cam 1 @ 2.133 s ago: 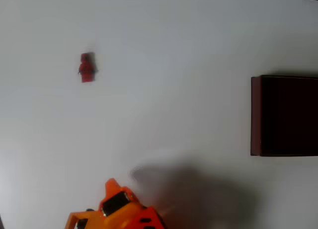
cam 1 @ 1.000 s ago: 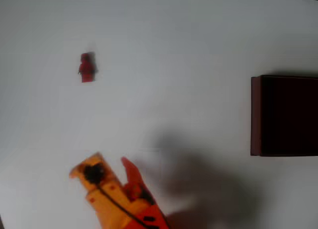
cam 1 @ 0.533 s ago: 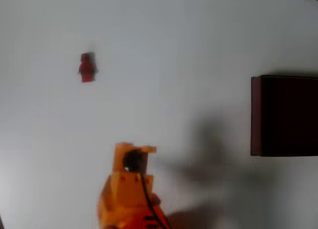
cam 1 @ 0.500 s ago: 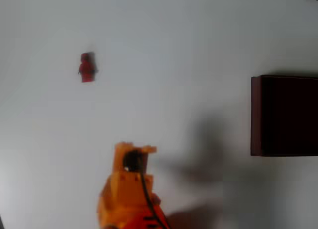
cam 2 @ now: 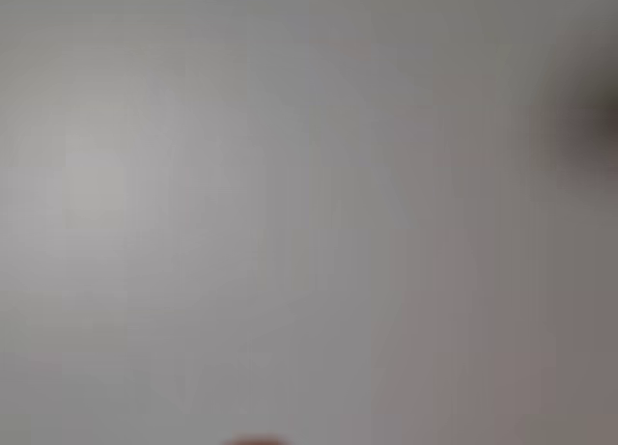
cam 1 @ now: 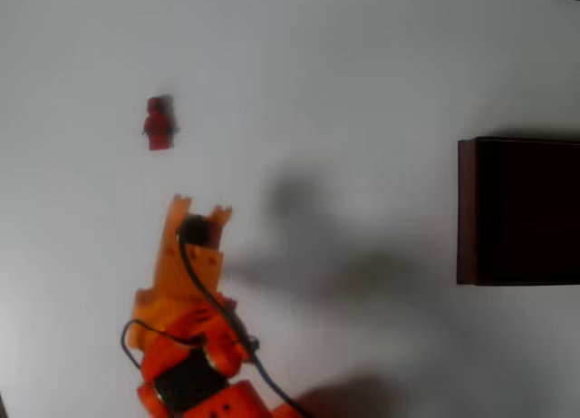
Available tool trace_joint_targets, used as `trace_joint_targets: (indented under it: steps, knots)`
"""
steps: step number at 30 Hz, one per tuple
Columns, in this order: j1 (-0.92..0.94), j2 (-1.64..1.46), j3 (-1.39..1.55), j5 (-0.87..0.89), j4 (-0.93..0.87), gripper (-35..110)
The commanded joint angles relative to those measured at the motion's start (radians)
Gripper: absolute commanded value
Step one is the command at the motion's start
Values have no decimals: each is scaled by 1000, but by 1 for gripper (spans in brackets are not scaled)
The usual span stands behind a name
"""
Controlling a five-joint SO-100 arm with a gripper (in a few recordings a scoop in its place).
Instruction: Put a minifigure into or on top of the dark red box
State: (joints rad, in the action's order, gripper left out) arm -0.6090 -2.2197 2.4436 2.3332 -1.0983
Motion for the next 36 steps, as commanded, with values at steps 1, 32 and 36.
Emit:
trace_joint_targets:
  steps: [1, 32, 36]
  knots:
    - [15, 75, -71, -37, 29, 19]
    - [48, 687, -649, -130, 41, 18]
    - [67, 762, -746, -233, 29, 18]
